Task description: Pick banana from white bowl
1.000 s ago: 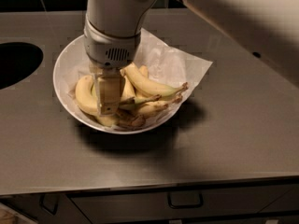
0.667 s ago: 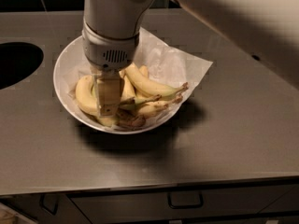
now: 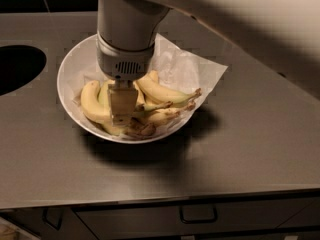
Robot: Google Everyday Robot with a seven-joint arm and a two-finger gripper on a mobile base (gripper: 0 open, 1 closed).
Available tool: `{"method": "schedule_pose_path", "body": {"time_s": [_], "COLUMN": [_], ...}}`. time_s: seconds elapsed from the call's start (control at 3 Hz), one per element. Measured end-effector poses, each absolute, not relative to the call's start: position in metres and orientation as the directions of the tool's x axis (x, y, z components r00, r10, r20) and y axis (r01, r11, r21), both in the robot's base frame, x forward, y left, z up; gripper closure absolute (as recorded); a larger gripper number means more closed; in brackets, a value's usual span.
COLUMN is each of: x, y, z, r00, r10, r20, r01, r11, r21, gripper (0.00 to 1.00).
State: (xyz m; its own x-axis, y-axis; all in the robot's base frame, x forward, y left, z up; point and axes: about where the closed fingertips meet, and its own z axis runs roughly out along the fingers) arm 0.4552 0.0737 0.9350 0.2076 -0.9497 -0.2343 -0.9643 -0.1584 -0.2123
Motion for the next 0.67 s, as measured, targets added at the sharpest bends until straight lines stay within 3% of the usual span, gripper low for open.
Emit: {"method": "schedule_pose_path", "body": {"time_s": [0.67], "x": [0.4643], "y": [0.0741], "z": [0.9259], "r00": [0.184], "r10": [-0.956], "r20": [-0.23], "r01": [-0.966], "r11": [-0.132], "r21": [-0.224], "gripper": [0.37]}}
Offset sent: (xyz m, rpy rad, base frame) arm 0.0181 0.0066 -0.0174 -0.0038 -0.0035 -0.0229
